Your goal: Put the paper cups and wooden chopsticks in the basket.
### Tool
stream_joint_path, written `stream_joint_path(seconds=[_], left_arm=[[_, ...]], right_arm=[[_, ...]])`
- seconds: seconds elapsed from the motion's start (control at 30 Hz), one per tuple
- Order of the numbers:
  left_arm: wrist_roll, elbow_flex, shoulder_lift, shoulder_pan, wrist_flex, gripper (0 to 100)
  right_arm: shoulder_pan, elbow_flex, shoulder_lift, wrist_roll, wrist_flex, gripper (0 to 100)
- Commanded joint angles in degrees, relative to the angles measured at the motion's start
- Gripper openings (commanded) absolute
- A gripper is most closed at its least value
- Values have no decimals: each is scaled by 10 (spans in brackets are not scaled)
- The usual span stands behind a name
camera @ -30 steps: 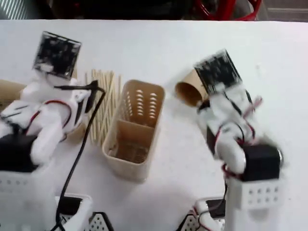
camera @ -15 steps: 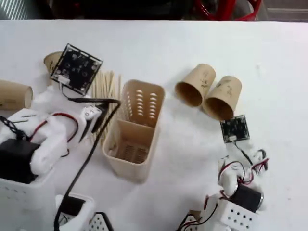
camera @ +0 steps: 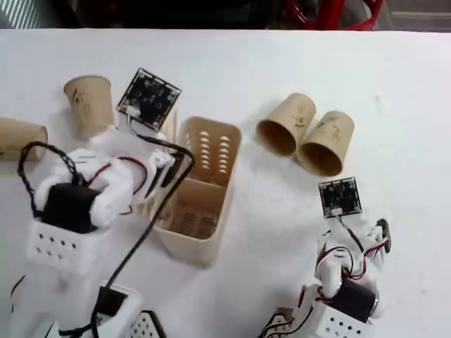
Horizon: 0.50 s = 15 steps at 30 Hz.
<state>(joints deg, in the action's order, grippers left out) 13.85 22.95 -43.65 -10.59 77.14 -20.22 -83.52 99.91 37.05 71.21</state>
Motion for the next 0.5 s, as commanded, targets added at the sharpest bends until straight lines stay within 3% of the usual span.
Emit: stream_joint_path(seconds=[0.0, 0.23, 0.37, 0.47], left_arm=[[-20, 21, 0, -5, -18, 223], [-24, 126, 0, -6, -107, 207], [-27, 188, 0, -7, -209, 96], [-85, 234, 0, -7, -286, 23]], right_arm=[[-4, 4, 2, 6, 7, 265], [-4, 4, 0, 6, 7, 265], [-4, 4, 2, 6, 10, 265], [-4, 4, 2, 6, 10, 265]])
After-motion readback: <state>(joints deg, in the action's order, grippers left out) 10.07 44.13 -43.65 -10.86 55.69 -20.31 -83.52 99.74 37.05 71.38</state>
